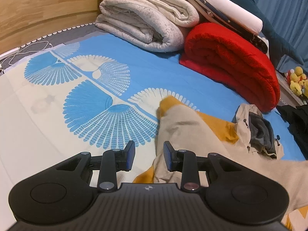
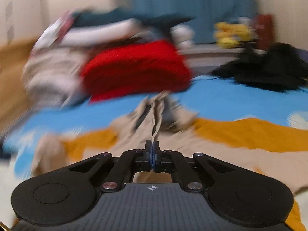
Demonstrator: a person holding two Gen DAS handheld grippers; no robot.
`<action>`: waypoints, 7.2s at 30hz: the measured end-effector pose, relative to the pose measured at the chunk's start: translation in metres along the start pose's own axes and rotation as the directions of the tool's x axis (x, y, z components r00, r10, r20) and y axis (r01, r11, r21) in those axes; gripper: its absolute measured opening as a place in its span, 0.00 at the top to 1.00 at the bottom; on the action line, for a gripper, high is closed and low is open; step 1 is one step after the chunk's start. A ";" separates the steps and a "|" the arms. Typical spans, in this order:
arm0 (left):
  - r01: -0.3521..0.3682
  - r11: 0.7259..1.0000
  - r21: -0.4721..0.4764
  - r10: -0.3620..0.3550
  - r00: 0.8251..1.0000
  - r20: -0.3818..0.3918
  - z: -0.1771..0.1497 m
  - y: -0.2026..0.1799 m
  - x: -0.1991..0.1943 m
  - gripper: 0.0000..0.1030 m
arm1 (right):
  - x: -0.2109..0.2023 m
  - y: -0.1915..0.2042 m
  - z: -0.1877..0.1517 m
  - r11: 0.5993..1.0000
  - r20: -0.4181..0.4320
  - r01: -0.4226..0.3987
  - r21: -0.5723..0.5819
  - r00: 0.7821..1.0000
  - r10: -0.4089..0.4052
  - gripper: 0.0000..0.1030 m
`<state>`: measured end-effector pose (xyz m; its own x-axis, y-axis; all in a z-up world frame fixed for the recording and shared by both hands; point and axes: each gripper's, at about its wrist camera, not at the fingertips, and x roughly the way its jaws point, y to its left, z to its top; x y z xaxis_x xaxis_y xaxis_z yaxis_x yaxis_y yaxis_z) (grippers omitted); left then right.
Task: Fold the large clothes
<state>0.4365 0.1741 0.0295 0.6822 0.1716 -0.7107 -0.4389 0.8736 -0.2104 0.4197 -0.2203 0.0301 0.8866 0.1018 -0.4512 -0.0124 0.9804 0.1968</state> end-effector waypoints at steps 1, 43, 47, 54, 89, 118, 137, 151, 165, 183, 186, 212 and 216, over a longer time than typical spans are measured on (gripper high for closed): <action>0.001 1.000 0.002 -0.001 1.000 -0.004 -0.001 0.000 0.001 0.66 | -0.002 -0.012 0.005 0.999 0.026 0.027 0.038 0.999 -0.028 1.00; 0.112 0.988 0.106 -0.083 0.965 -0.249 -0.042 -0.038 0.061 0.58 | 0.038 -0.147 -0.030 0.684 -0.248 0.498 0.533 0.865 -0.436 0.96; 0.147 0.987 0.067 -0.121 0.948 -0.293 -0.048 -0.037 0.069 0.58 | 0.038 -0.143 -0.020 0.753 -0.158 0.389 0.531 0.918 -0.364 0.91; 0.073 0.991 0.112 -0.033 0.946 -0.324 -0.057 -0.035 0.082 0.58 | 0.084 -0.155 -0.058 0.760 -0.415 0.350 0.547 0.902 -0.117 0.65; 0.219 0.928 0.302 -0.146 0.958 -0.246 -0.058 -0.083 0.019 0.56 | -0.073 -0.447 -0.098 0.409 -0.223 0.461 0.788 0.832 -0.509 0.62; 0.199 0.924 0.325 -0.137 0.969 -0.204 -0.043 -0.067 0.011 0.56 | -0.036 -0.483 0.016 0.540 0.008 0.619 0.570 0.653 -0.757 0.99; 0.206 0.974 0.092 -0.186 0.964 -0.190 -0.001 -0.003 0.001 0.58 | -0.001 0.022 -0.057 0.905 -0.152 -0.373 0.202 0.902 0.405 0.66; 0.331 0.943 -0.026 -0.330 0.923 -0.198 -0.031 -0.020 0.038 0.85 | -0.078 -0.041 -0.062 0.961 -0.103 -0.032 0.275 0.993 0.062 0.62; 0.363 0.873 -0.326 -0.448 0.861 -0.239 -0.048 -0.002 0.119 0.73 | -0.030 -0.046 -0.051 0.947 -0.190 -0.012 0.320 0.979 0.077 0.62; 0.328 0.872 -0.364 -0.405 0.900 -0.160 -0.042 -0.008 0.123 0.98 | 0.003 -0.056 -0.072 0.914 -0.330 0.079 0.398 0.942 0.062 0.62; 0.333 0.887 -0.320 -0.384 0.917 -0.112 -0.029 -0.011 0.094 0.99 | 0.007 -0.057 -0.076 0.912 -0.360 0.104 0.397 0.932 0.050 0.62; 0.132 0.981 -0.142 -0.174 0.926 -0.336 -0.045 -0.017 0.095 0.90 | 0.012 -0.084 -0.082 0.879 -0.408 0.239 0.412 0.911 -0.056 0.62; 0.141 0.985 -0.096 -0.163 0.942 -0.293 -0.040 -0.024 0.083 0.89 | 0.012 -0.085 -0.081 0.880 -0.406 0.236 0.411 0.912 -0.055 0.62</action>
<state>0.4803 0.1489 -0.0507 0.5426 -0.1147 -0.8321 -0.3924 0.8413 -0.3718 0.3942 -0.2889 -0.0623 0.6218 0.1076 -0.7757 0.3885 0.8177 0.4248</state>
